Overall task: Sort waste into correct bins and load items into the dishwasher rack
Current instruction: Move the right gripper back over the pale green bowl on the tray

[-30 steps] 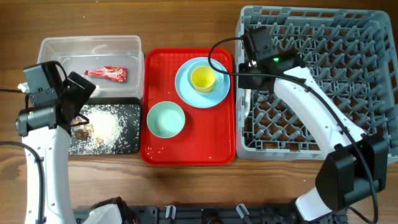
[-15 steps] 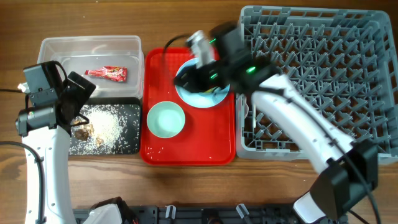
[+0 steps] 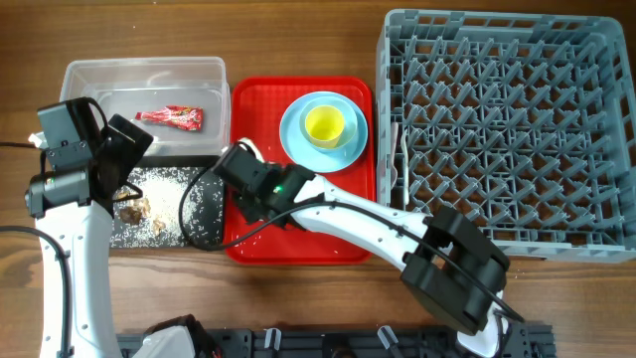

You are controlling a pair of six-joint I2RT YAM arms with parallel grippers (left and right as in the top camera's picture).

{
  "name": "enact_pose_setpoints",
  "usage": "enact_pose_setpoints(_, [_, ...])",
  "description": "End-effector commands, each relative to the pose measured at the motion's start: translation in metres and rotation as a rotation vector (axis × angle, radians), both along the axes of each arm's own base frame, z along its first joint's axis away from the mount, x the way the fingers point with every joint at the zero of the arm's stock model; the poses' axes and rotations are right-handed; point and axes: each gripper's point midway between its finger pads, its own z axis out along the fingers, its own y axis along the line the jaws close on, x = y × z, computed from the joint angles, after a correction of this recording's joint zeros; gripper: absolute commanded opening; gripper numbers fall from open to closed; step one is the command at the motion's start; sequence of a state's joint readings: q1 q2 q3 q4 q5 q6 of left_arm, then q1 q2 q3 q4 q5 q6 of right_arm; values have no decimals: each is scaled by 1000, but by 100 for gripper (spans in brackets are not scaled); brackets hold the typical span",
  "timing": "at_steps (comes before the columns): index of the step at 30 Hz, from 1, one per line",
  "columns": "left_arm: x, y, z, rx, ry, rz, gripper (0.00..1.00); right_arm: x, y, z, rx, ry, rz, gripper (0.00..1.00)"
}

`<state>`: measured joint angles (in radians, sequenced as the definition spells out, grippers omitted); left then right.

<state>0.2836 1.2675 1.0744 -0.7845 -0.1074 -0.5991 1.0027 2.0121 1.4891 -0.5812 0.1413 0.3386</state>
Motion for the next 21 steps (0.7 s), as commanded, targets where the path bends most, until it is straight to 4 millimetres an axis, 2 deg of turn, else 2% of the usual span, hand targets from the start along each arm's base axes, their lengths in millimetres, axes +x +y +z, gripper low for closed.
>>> enact_pose_setpoints(1, [1,2,7,16,-15,-6,100,13,-20,-4,-87,-56,-57,4])
enact_pose_setpoints(4, [1,2,7,16,-15,-6,100,20,-30,-6,-103,-46,-78,4])
enact_pose_setpoints(9, [1,2,7,16,-14,-6,100,31,-68,-14,-181,11,-143,6])
enact_pose_setpoints(11, [1,2,7,16,-14,-6,100,32,-79,-16,-208,30,-158,9])
enact_pose_setpoints(14, [1,2,7,16,-15,-6,100,37,-96,-18,-241,49,-192,8])
enact_pose_setpoints(17, [1,2,7,16,-15,-6,100,38,-98,-19,-230,58,-221,8])
enact_pose_setpoints(21, [1,2,7,16,-15,-6,100,36,-91,-17,-194,80,-208,6])
